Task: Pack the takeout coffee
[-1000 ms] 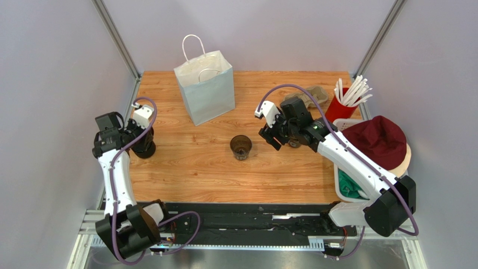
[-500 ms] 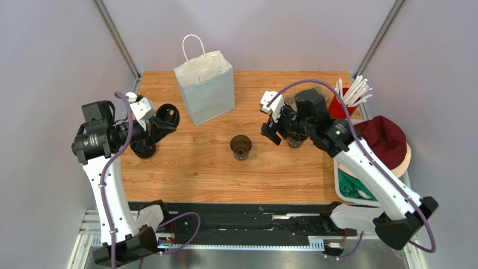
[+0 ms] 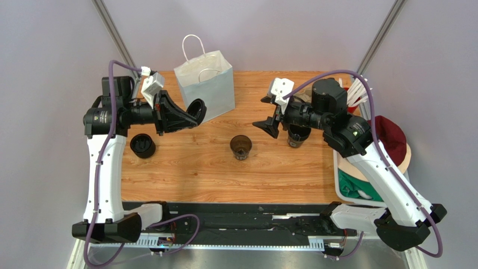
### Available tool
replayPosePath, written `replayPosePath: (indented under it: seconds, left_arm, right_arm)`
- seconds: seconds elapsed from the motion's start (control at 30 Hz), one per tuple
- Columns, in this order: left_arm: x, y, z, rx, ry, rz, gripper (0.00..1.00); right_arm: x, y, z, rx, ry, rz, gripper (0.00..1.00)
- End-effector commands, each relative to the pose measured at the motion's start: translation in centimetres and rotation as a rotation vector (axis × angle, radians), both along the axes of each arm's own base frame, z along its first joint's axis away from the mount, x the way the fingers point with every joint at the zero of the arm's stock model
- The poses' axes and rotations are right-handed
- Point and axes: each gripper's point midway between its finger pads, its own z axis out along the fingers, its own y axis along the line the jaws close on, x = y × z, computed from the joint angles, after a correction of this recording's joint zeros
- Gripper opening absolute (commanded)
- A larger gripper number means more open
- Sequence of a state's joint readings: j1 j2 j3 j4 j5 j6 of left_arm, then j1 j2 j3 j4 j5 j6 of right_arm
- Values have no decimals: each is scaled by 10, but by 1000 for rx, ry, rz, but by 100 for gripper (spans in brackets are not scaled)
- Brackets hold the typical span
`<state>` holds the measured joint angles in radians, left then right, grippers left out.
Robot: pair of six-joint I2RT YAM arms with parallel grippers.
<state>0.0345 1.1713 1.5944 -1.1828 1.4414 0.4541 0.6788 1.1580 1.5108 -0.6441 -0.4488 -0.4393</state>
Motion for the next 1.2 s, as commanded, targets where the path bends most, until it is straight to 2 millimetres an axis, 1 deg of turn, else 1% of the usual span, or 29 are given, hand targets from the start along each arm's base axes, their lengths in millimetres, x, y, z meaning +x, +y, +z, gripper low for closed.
replayPosePath:
  seconds: [0.0,0.03,0.07,0.1,0.13,0.17,0.2,0.23,0.27,0.3,0.33,0.37,0.4,0.43,0.47,0.53,0.57,0.6,0.63,0.67,0.7,0.73,0.77,0.8,0.83,0.87,0.93,1.07,1.17]
  left_arm:
    - [-67,-17,67,-187,14,-362,0]
    - [-71,-20,69,-185,9,-380,0]
    - [-79,-24,70,-182,4,-423,0]
    - [-82,-26,71,-179,4,-443,0]
    - [-85,-28,71,-166,28,-446,0]
    - [-84,-34,67,-142,20,-439,0]
    - [-80,-36,59,-133,46,-429,0]
    - [-81,-36,55,-119,78,-413,0]
    - [-71,-39,49,-97,56,-371,0]
    - [-65,-41,36,-89,105,-353,0]
    - [-58,-42,32,-74,121,-313,0]
    - [-53,-43,25,-64,144,-289,0]
    - [-49,-44,16,-57,177,-277,0]
    - [-41,-46,10,-42,193,-242,0]
    - [-35,-47,5,-30,208,-211,0]
    - [-24,-49,-6,-9,243,-170,0]
    - [-19,-50,-10,4,254,-150,0]
    - [-15,-51,-13,16,260,-130,0]
    - [-6,-52,-22,43,276,-87,0]
    - [-4,-53,-27,63,276,-75,0]
    - [-1,-54,-32,82,267,-63,0]
    - [1,-56,-44,120,287,-47,0]
    - [2,-57,-49,142,291,-37,0]
    - [4,-58,-56,165,280,-39,0]
    - [3,-58,-64,198,298,-30,0]
    - [3,-58,-68,213,299,-26,0]
    - [1,-58,-74,232,298,-25,0]
    - [-2,-57,-77,237,301,-33,0]
    - [-5,-57,-74,228,291,-47,0]
  right_arm:
    - [-5,13,39,81,-61,68,79]
    - [-9,13,47,78,-78,90,79]
    - [-12,14,50,70,-89,109,79]
    - [-12,15,49,53,-91,128,83]
    - [-20,13,48,18,-111,173,87]
    - [-25,10,60,19,-147,189,90]
    - [-29,8,64,10,-168,203,91]
    - [-34,5,59,-15,-161,220,91]
    - [-37,2,62,-43,-219,243,91]
    - [-41,1,60,-61,-235,254,91]
    - [-43,-3,51,-104,-234,254,91]
    - [-48,0,45,-146,-291,292,92]
    - [-51,1,36,-184,-299,303,93]
    - [-50,-1,25,-238,-307,293,93]
    - [-55,2,17,-266,-317,320,93]
    - [-57,7,-1,-331,-329,347,94]
    - [-56,9,-7,-354,-336,348,94]
    - [-54,15,-20,-393,-333,355,95]
    - [-50,22,-22,-418,-364,329,97]
    - [-44,29,-29,-441,-365,320,98]
    - [-37,33,-30,-457,-375,291,98]
    - [-38,40,-28,-452,-382,295,98]
    - [-34,48,-33,-461,-373,290,98]
    - [-28,52,-30,-463,-384,257,98]
    - [-30,58,-22,-447,-392,255,98]
    - [-28,64,-26,-453,-384,254,98]
    - [-29,71,-17,-434,-393,241,98]
    - [-24,81,-23,-446,-387,232,98]
    - [-25,84,-27,-449,-384,230,99]
